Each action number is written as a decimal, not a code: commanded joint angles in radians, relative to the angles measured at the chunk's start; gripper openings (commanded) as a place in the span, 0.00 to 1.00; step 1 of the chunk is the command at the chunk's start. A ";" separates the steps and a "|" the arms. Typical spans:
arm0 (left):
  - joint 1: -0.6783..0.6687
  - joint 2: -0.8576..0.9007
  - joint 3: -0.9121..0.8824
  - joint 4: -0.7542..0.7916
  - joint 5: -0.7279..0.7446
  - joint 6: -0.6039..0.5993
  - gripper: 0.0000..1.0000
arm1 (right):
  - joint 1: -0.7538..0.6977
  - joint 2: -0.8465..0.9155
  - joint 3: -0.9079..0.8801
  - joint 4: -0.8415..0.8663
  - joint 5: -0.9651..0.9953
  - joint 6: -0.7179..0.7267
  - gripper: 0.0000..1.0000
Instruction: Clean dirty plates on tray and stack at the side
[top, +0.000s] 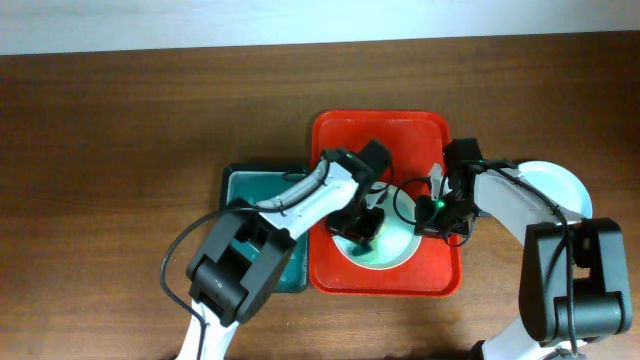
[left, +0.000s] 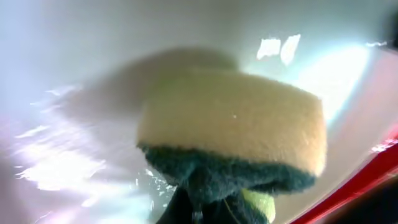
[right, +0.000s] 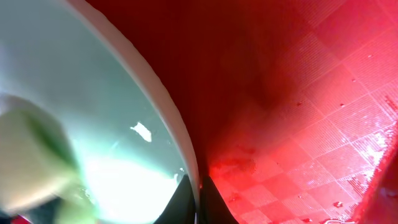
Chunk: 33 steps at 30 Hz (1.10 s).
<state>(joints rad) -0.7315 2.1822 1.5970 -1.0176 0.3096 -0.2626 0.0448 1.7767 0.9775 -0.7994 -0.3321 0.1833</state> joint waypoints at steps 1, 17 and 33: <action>0.055 0.013 0.016 -0.048 -0.334 -0.022 0.00 | 0.001 0.036 -0.033 -0.003 0.092 0.000 0.04; 0.235 -0.274 0.294 -0.359 -0.356 0.010 0.00 | 0.001 0.036 -0.033 -0.004 0.093 0.000 0.04; 0.339 -0.282 -0.192 -0.048 -0.282 0.009 0.42 | 0.001 0.036 -0.033 -0.015 0.093 0.000 0.05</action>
<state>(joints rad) -0.3969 1.9095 1.3956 -1.0645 -0.0059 -0.2615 0.0448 1.7775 0.9779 -0.8043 -0.3321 0.1833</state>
